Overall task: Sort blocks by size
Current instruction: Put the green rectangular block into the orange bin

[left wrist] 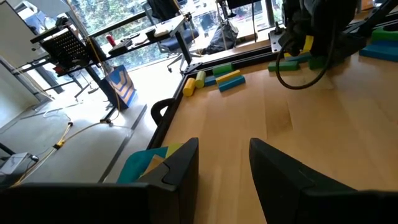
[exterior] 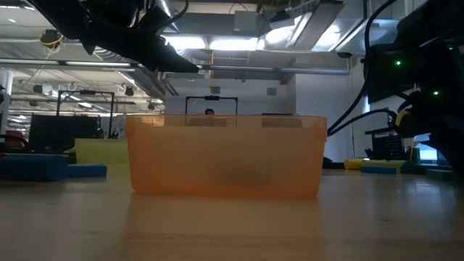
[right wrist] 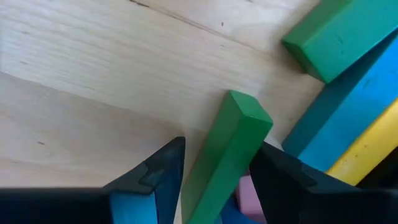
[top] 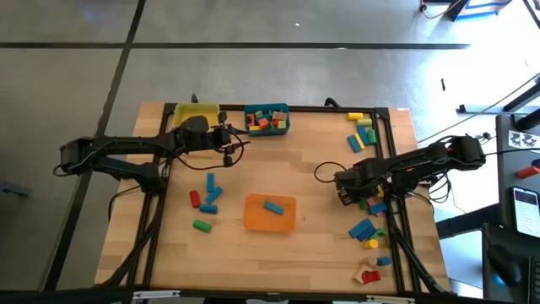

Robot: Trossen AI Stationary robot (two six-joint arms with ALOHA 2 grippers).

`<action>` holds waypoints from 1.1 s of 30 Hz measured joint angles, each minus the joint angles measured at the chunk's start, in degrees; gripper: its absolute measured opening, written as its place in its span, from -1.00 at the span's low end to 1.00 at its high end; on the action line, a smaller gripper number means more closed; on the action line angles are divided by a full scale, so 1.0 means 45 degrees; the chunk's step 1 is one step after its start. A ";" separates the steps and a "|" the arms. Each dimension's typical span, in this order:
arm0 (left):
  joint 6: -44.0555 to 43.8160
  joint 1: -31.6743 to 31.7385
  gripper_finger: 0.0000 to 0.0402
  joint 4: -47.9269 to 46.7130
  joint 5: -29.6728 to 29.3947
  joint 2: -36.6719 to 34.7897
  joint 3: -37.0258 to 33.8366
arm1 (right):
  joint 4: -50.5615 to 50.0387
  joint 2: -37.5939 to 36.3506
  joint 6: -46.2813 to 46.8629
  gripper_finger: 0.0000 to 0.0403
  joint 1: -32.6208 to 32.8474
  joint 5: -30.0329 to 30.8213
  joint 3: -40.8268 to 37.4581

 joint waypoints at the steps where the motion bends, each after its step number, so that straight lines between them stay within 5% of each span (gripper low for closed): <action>1: 0.0000 0.0000 -0.37 0.0000 0.0000 0.0000 0.0000 | 0.0002 0.0000 -0.0002 -0.11 0.0000 0.0014 -0.0002; 7: 0.0000 0.0000 -0.37 0.0000 -0.0004 0.0000 0.0000 | 0.0120 0.0010 -0.0039 -0.19 0.0000 0.0031 -0.0011; 16: 0.0003 -0.0003 -0.37 -0.0005 -0.0004 -0.0005 -0.0002 | 0.0300 0.0024 -0.1449 -0.69 0.0015 0.0317 -0.0021; 33: 0.0340 -0.0004 -0.37 -0.0025 -0.0004 0.0000 -0.0004 | 0.0916 0.0058 -0.4423 -0.69 0.0005 0.1660 0.2405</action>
